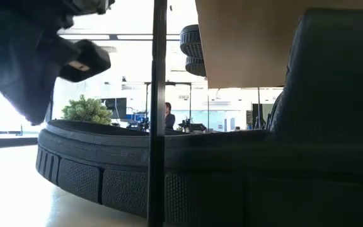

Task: Pick and place slides into the shelf
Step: Adjust the black slides under the shelf

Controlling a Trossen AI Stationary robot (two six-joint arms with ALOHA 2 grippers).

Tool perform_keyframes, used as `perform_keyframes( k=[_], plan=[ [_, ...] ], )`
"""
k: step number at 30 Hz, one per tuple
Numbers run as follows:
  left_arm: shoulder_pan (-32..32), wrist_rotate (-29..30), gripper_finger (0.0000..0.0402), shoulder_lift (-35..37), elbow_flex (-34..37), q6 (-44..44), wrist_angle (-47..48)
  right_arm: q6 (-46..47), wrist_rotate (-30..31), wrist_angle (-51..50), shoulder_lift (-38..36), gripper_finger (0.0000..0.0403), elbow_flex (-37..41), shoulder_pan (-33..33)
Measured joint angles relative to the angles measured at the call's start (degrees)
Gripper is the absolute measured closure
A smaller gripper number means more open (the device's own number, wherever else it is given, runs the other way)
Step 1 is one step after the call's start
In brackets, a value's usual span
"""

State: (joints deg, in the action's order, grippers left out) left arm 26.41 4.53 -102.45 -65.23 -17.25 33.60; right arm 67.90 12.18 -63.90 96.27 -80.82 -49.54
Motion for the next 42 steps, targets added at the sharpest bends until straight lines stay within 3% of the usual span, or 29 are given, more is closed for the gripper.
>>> perform_keyframes(
  k=[28, 42],
  plan=[
    [-0.15, -4.57, 0.0402, -6.69, 1.07, -2.63, -23.37, -0.9, -0.08, 1.0, -0.02, 0.0403, 0.0, 0.02],
    [-0.15, -4.06, 0.0402, -7.35, 1.16, -5.23, -27.49, -1.11, -0.41, 1.13, -0.02, 0.0403, 0.0, 0.02]
  ],
)
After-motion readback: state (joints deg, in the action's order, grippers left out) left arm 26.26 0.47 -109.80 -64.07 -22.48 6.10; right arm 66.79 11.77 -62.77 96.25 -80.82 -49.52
